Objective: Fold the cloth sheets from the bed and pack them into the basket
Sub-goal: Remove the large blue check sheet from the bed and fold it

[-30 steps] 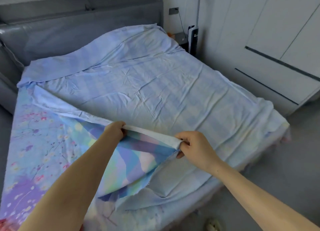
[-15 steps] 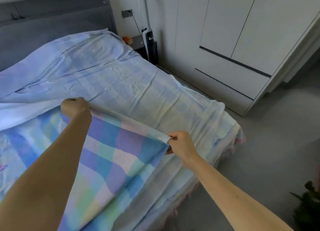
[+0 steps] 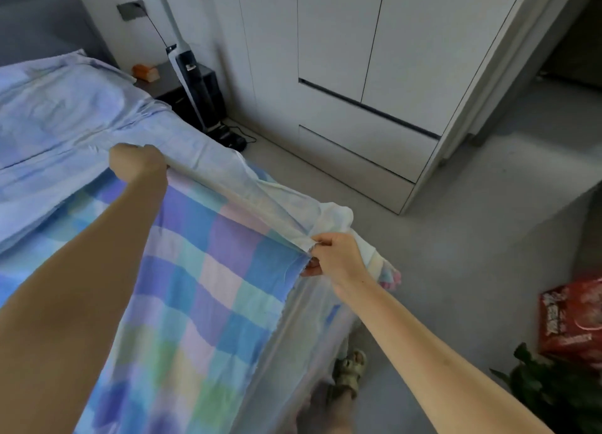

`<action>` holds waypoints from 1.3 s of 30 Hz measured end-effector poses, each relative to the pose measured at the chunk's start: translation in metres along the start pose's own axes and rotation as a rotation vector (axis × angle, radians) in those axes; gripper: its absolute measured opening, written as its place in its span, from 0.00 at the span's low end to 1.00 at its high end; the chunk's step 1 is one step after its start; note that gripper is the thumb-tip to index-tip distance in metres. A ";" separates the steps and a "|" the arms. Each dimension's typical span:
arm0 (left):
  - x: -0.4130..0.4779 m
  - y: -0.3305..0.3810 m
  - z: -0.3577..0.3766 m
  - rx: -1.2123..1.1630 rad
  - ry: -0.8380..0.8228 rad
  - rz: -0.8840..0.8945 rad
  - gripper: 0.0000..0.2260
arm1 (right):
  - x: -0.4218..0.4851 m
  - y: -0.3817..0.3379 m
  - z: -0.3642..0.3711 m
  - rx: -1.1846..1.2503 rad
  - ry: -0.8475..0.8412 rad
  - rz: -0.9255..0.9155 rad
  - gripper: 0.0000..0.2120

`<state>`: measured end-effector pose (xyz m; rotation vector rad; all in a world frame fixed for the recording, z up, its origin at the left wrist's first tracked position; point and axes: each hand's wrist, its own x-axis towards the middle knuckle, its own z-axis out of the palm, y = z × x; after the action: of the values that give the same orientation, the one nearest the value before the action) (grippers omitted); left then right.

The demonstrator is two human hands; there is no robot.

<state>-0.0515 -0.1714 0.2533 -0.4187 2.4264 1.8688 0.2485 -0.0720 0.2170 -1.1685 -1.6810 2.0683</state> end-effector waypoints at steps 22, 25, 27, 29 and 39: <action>-0.089 -0.197 0.367 0.724 -0.878 0.140 0.07 | 0.375 0.072 -0.215 -0.119 0.276 0.383 0.11; -0.133 -0.239 0.378 0.810 -1.164 0.181 0.22 | 0.393 0.106 -0.214 -0.161 0.198 0.437 0.09; -0.148 -0.263 0.399 0.898 -1.134 0.233 0.26 | 0.402 0.124 -0.218 -0.186 0.121 0.464 0.06; -0.161 -0.276 0.421 0.923 -1.027 0.264 0.22 | 0.410 0.139 -0.228 -0.201 0.048 0.459 0.06; -0.150 -0.295 0.463 0.683 -0.615 0.004 0.03 | 0.469 0.178 -0.277 -0.226 -0.173 0.518 0.19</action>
<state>0.1072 0.2292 -0.1180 0.1795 2.3779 0.8585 0.1865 0.3623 -0.1519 -1.6906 -1.8830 2.3727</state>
